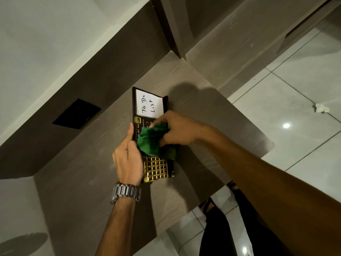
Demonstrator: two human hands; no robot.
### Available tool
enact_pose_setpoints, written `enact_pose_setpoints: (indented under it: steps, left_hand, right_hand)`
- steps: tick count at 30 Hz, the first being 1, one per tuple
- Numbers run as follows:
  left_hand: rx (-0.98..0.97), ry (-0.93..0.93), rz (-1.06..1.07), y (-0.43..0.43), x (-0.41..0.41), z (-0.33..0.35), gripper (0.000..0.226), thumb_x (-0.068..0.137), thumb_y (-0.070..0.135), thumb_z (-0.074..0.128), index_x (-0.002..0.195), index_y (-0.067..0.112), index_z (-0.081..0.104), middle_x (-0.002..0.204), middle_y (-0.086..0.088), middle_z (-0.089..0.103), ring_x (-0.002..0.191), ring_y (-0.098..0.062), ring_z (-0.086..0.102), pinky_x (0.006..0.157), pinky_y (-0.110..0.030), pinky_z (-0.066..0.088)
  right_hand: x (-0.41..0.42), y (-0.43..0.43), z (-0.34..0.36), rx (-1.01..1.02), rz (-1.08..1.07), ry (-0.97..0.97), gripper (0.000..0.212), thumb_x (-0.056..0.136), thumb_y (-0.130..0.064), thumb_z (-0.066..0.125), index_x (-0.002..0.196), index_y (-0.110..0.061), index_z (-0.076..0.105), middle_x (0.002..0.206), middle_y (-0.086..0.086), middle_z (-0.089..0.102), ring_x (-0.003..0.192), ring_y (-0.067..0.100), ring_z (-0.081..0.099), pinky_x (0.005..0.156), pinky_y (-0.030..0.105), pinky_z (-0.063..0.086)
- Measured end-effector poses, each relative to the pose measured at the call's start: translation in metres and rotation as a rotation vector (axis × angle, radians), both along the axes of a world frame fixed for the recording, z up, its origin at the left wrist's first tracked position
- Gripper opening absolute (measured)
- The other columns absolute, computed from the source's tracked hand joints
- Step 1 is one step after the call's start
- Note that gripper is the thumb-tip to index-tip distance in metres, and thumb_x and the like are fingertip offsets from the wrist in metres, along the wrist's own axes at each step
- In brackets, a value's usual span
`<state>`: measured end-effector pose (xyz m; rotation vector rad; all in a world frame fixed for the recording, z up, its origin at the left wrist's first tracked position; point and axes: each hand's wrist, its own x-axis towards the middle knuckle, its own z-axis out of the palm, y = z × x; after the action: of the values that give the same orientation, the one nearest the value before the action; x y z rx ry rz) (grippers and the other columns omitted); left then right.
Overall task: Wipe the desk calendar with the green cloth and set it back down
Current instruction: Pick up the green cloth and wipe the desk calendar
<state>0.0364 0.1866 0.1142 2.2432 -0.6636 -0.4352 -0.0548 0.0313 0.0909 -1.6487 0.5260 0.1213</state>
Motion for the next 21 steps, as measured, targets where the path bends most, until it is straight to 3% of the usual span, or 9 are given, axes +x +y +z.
enact_pose_setpoints:
  steps: [2, 5, 8, 10, 13, 16, 18, 19, 21]
  left_hand:
    - [-0.016, -0.026, -0.016, -0.001, 0.001, -0.001, 0.055, 0.09, 0.033, 0.025, 0.137, 0.017, 0.05, 0.076, 0.003, 0.065, 0.053, -0.006, 0.048, 0.043, -0.014, 0.034]
    - [-0.007, -0.023, -0.038, 0.001, -0.002, 0.001, 0.055, 0.091, 0.033, 0.031, 0.139, 0.012, 0.048, 0.068, -0.015, 0.061, 0.045, -0.001, 0.046, 0.04, -0.008, 0.031]
    - [0.063, -0.066, -0.146, -0.003, -0.006, 0.003, 0.065, 0.087, 0.029, 0.048, 0.149, 0.019, 0.03, 0.089, 0.004, 0.064, 0.055, -0.002, 0.057, 0.045, -0.007, 0.042]
    - [0.104, -0.099, -0.196, -0.006, -0.004, 0.001, 0.075, 0.085, 0.02, 0.059, 0.15, 0.02, 0.022, 0.105, 0.007, 0.059, 0.064, -0.01, 0.062, 0.05, -0.008, 0.046]
    - [0.14, -0.122, -0.202, -0.001, -0.004, 0.0, 0.082, 0.081, 0.01, 0.064, 0.15, 0.022, 0.022, 0.104, 0.012, 0.056, 0.064, -0.018, 0.064, 0.052, -0.013, 0.047]
    - [0.139, -0.109, -0.159, 0.013, -0.003, -0.004, 0.082, 0.081, 0.009, 0.064, 0.15, 0.024, 0.022, 0.101, 0.021, 0.053, 0.066, 0.005, 0.061, 0.053, -0.004, 0.044]
    - [0.116, -0.087, -0.157, 0.011, -0.004, -0.006, 0.081, 0.082, 0.009, 0.064, 0.15, 0.024, 0.022, 0.109, 0.023, 0.049, 0.071, 0.024, 0.055, 0.055, 0.003, 0.04]
    - [0.113, -0.08, -0.157, 0.01, -0.004, -0.005, 0.081, 0.083, 0.009, 0.064, 0.15, 0.024, 0.022, 0.113, 0.021, 0.047, 0.071, 0.027, 0.053, 0.055, 0.004, 0.039]
    - [0.108, -0.076, -0.163, 0.008, -0.002, -0.005, 0.082, 0.083, 0.009, 0.065, 0.15, 0.025, 0.02, 0.111, 0.025, 0.047, 0.07, 0.019, 0.058, 0.055, 0.001, 0.043]
  right_hand:
    - [-0.004, 0.003, -0.004, 0.021, -0.003, 0.007, 0.046, 0.081, -0.009, 0.075, 0.124, -0.018, 0.064, 0.108, -0.005, 0.062, 0.096, 0.009, 0.061, 0.073, 0.019, 0.052]
    - [-0.007, -0.003, -0.012, -0.15, 0.005, 0.153, 0.037, 0.085, -0.011, 0.069, 0.12, -0.017, 0.06, 0.099, 0.001, 0.063, 0.085, 0.014, 0.063, 0.063, 0.024, 0.052]
    - [-0.004, -0.023, -0.017, -0.312, -0.297, 0.206, 0.022, 0.081, -0.019, 0.072, 0.09, -0.016, 0.052, 0.076, -0.003, 0.053, 0.065, 0.013, 0.055, 0.052, 0.024, 0.042]
    - [-0.004, -0.036, -0.02, -0.212, -0.371, 0.25, 0.024, 0.079, -0.02, 0.074, 0.079, -0.011, 0.052, 0.072, 0.002, 0.057, 0.057, 0.012, 0.054, 0.044, 0.024, 0.042]
    - [-0.01, -0.036, -0.024, 0.124, -0.027, 0.34, 0.027, 0.077, -0.013, 0.075, 0.091, 0.008, 0.066, 0.075, 0.02, 0.064, 0.046, 0.017, 0.052, 0.041, 0.024, 0.039]
    - [0.004, -0.034, -0.031, 0.1, -0.288, 0.273, 0.024, 0.078, -0.012, 0.073, 0.098, -0.001, 0.065, 0.087, 0.015, 0.066, 0.059, 0.016, 0.059, 0.044, 0.024, 0.049]
    - [0.012, -0.047, -0.029, -0.068, -0.64, 0.192, 0.041, 0.078, -0.017, 0.074, 0.114, -0.007, 0.059, 0.104, 0.009, 0.064, 0.079, 0.019, 0.066, 0.057, 0.03, 0.062]
    - [0.014, -0.049, -0.026, -0.106, -0.705, 0.173, 0.047, 0.078, -0.019, 0.074, 0.121, -0.009, 0.055, 0.108, 0.008, 0.062, 0.084, 0.021, 0.066, 0.061, 0.034, 0.063]
    - [0.013, -0.042, -0.02, -0.077, -0.506, 0.222, 0.039, 0.081, -0.017, 0.073, 0.115, -0.012, 0.056, 0.098, 0.003, 0.061, 0.076, 0.017, 0.064, 0.05, 0.027, 0.059]
